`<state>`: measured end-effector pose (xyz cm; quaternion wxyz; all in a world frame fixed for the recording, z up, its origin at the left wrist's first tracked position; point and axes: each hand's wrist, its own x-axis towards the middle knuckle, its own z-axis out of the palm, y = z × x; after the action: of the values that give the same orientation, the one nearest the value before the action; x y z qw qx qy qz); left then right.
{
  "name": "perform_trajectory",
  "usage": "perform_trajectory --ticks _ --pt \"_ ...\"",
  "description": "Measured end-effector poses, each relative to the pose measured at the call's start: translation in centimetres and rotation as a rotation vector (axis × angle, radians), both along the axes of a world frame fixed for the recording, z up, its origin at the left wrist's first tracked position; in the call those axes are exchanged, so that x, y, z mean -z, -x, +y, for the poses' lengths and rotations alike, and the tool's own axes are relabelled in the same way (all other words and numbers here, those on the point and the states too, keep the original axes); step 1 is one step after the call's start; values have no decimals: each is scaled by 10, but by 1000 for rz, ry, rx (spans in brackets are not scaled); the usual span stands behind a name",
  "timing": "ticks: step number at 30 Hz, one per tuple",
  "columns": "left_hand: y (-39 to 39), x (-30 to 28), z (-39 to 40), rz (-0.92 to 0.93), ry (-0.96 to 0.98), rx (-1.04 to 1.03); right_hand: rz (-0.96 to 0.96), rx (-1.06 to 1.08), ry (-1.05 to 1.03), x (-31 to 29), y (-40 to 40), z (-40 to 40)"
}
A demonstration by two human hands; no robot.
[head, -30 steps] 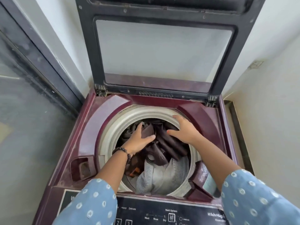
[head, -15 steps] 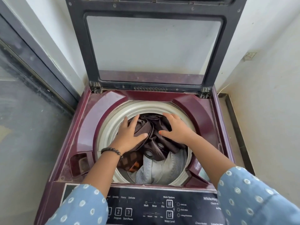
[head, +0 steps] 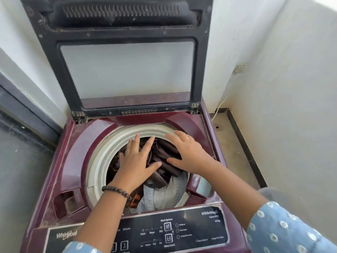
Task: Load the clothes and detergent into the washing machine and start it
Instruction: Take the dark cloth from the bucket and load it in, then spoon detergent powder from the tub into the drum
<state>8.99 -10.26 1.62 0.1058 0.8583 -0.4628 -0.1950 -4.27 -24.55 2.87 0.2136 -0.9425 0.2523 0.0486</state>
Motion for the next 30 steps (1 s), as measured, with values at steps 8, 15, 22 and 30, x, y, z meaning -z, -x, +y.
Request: perform_trajectory --ticks 8,15,22,30 --pt "77 -18 -49 -204 44 92 44 81 262 -12 75 -12" --pt "153 -32 -81 -339 53 188 41 286 252 -14 173 -36" --pt "254 -53 -125 -376 103 363 -11 450 272 -31 279 -52" --pt "391 -65 -178 -347 184 605 0 702 316 -48 430 -70"
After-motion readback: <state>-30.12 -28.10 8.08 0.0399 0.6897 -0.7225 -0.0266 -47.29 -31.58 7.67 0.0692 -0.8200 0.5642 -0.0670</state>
